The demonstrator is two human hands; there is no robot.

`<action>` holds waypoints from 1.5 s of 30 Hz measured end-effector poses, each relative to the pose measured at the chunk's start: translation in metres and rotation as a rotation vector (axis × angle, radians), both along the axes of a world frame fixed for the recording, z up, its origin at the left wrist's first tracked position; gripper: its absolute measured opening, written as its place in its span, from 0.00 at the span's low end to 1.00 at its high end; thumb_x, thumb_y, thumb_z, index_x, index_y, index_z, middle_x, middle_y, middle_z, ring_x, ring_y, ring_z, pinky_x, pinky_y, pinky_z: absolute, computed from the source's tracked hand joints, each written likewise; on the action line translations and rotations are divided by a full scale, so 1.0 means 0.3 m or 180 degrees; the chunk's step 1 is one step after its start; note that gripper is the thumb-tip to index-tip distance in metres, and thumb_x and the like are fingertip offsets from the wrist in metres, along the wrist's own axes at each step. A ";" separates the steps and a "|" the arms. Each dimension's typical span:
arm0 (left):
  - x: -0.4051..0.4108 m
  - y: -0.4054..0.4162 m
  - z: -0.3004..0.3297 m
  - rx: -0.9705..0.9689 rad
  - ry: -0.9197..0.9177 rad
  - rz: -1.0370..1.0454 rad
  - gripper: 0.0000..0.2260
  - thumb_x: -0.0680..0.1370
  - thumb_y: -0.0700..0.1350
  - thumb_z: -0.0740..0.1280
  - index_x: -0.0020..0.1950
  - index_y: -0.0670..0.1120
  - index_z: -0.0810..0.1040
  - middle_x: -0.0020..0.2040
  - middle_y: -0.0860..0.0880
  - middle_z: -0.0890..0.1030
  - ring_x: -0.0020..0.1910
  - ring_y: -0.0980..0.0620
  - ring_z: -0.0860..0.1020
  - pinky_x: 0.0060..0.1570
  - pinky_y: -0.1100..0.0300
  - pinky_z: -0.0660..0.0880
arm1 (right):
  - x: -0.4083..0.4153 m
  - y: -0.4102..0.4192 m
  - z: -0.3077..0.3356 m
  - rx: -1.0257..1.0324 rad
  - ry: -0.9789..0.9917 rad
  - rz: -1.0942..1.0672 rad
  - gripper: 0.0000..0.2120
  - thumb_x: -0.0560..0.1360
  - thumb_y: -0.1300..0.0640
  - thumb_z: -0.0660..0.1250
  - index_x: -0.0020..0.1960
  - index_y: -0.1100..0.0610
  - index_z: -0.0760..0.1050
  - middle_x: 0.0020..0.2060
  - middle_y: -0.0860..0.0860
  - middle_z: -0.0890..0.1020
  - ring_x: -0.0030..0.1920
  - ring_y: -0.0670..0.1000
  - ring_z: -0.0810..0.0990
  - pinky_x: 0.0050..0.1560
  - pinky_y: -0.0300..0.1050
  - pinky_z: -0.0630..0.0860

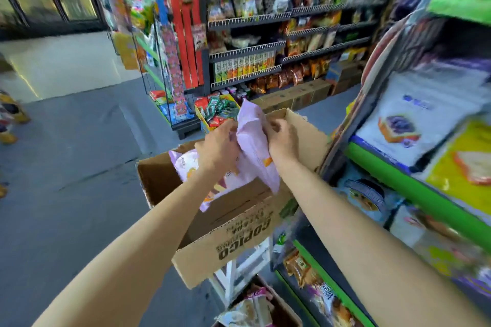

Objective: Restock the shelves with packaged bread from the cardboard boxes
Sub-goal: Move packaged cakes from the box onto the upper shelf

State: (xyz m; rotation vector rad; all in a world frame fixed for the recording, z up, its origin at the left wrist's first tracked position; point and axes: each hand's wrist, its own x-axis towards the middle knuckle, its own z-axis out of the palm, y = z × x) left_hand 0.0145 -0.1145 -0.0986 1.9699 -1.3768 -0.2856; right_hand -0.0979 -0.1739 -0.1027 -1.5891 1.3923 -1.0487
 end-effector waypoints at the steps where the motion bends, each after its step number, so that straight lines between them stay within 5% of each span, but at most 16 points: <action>1: -0.021 0.033 0.023 -0.0070 0.0047 -0.0014 0.12 0.74 0.34 0.56 0.52 0.46 0.73 0.44 0.46 0.77 0.50 0.41 0.75 0.49 0.50 0.68 | -0.026 0.032 0.025 0.0142 0.0182 -0.0203 0.18 0.74 0.43 0.64 0.52 0.56 0.78 0.51 0.59 0.80 0.52 0.58 0.78 0.44 0.46 0.71; 3: -0.074 0.096 0.079 -0.0196 0.0255 -0.0097 0.12 0.73 0.33 0.55 0.49 0.47 0.71 0.38 0.48 0.75 0.47 0.41 0.75 0.52 0.46 0.70 | -0.089 0.100 0.085 0.0892 0.0048 -0.0409 0.37 0.64 0.32 0.67 0.66 0.52 0.70 0.61 0.58 0.75 0.59 0.59 0.75 0.51 0.45 0.73; 5: -0.135 0.135 0.135 -0.0339 0.0378 -0.0308 0.10 0.74 0.34 0.55 0.47 0.47 0.70 0.33 0.51 0.73 0.43 0.40 0.75 0.53 0.42 0.71 | -0.173 0.169 0.147 0.1512 -0.0859 -0.0210 0.53 0.52 0.29 0.70 0.71 0.51 0.65 0.61 0.57 0.77 0.58 0.58 0.78 0.55 0.52 0.77; 8: -0.247 0.155 0.228 -0.0422 0.0339 -0.0815 0.09 0.75 0.34 0.55 0.42 0.47 0.69 0.33 0.51 0.72 0.40 0.42 0.73 0.55 0.38 0.70 | -0.336 0.250 0.209 0.1322 -0.1549 -0.0102 0.47 0.51 0.32 0.75 0.64 0.54 0.74 0.52 0.55 0.83 0.51 0.55 0.83 0.47 0.47 0.80; 13: -0.493 0.175 0.329 -0.0477 -0.0011 -0.1571 0.10 0.72 0.35 0.60 0.35 0.48 0.64 0.34 0.46 0.74 0.39 0.41 0.72 0.43 0.49 0.70 | -0.633 0.398 0.286 0.0543 -0.2179 -0.0540 0.13 0.72 0.52 0.71 0.54 0.57 0.79 0.41 0.52 0.84 0.40 0.49 0.82 0.37 0.39 0.78; 16: -0.675 0.211 0.364 -0.0441 -0.0144 -0.1848 0.08 0.74 0.38 0.62 0.37 0.48 0.66 0.33 0.48 0.71 0.40 0.43 0.70 0.37 0.52 0.67 | -0.800 0.457 0.302 0.0225 -0.2271 -0.1035 0.18 0.67 0.50 0.75 0.53 0.57 0.79 0.43 0.52 0.85 0.42 0.50 0.84 0.43 0.42 0.81; 20: -0.892 0.241 0.381 -0.0436 -0.0194 -0.1902 0.13 0.75 0.38 0.60 0.33 0.48 0.59 0.30 0.49 0.66 0.43 0.38 0.72 0.42 0.53 0.64 | -1.023 0.520 0.308 0.0099 -0.2115 -0.1652 0.41 0.51 0.38 0.79 0.60 0.54 0.76 0.52 0.54 0.84 0.51 0.54 0.83 0.55 0.51 0.79; 25: -1.187 0.275 0.383 -0.0525 -0.0023 -0.2026 0.11 0.77 0.44 0.60 0.35 0.45 0.66 0.38 0.38 0.75 0.49 0.36 0.75 0.48 0.49 0.69 | -1.311 0.673 0.318 -0.0346 -0.1959 -0.2184 0.11 0.71 0.56 0.72 0.52 0.57 0.77 0.44 0.51 0.84 0.42 0.49 0.82 0.43 0.36 0.79; 28: -1.374 0.309 0.354 -0.0587 0.0020 -0.2242 0.07 0.79 0.45 0.60 0.46 0.43 0.73 0.47 0.37 0.80 0.52 0.36 0.76 0.49 0.49 0.70 | -1.496 0.759 0.320 -0.0715 -0.1908 -0.2459 0.09 0.73 0.59 0.68 0.52 0.55 0.72 0.40 0.50 0.84 0.39 0.51 0.84 0.46 0.44 0.81; 32: -1.588 0.340 0.316 -0.0616 0.0248 -0.2510 0.08 0.80 0.45 0.58 0.44 0.43 0.66 0.46 0.35 0.79 0.49 0.36 0.76 0.45 0.50 0.69 | -1.730 0.855 0.336 -0.1052 -0.1418 -0.2978 0.19 0.64 0.47 0.65 0.54 0.46 0.69 0.52 0.51 0.82 0.53 0.58 0.81 0.59 0.59 0.75; 35: -1.693 0.345 0.301 -0.0547 0.0434 -0.2436 0.07 0.81 0.44 0.57 0.45 0.43 0.66 0.47 0.34 0.78 0.49 0.35 0.76 0.44 0.48 0.70 | -1.849 0.915 0.353 -0.1131 -0.0633 -0.3476 0.21 0.74 0.55 0.60 0.67 0.52 0.64 0.57 0.53 0.78 0.56 0.58 0.78 0.58 0.52 0.74; 39: -1.757 0.346 0.293 -0.0622 0.0638 -0.2257 0.06 0.81 0.44 0.56 0.48 0.41 0.68 0.47 0.35 0.78 0.48 0.35 0.75 0.44 0.49 0.69 | -1.972 0.924 0.312 -0.1164 -0.0005 -0.3756 0.29 0.75 0.58 0.58 0.75 0.52 0.55 0.67 0.55 0.72 0.57 0.58 0.77 0.52 0.46 0.71; 43: -1.810 0.342 0.293 -0.0648 0.0990 -0.2318 0.07 0.80 0.42 0.58 0.42 0.43 0.64 0.42 0.34 0.77 0.46 0.34 0.75 0.40 0.50 0.67 | -2.061 0.844 0.259 -0.1058 -0.0041 -0.3207 0.32 0.71 0.57 0.58 0.75 0.52 0.54 0.71 0.54 0.67 0.66 0.59 0.72 0.66 0.52 0.70; 45: -1.832 0.341 0.301 -0.0588 0.0977 -0.2360 0.07 0.80 0.42 0.58 0.43 0.43 0.65 0.38 0.38 0.76 0.45 0.35 0.75 0.40 0.52 0.65 | -2.086 0.808 0.230 -0.0905 0.0344 -0.3110 0.34 0.73 0.61 0.60 0.76 0.52 0.52 0.72 0.55 0.63 0.69 0.59 0.67 0.67 0.45 0.65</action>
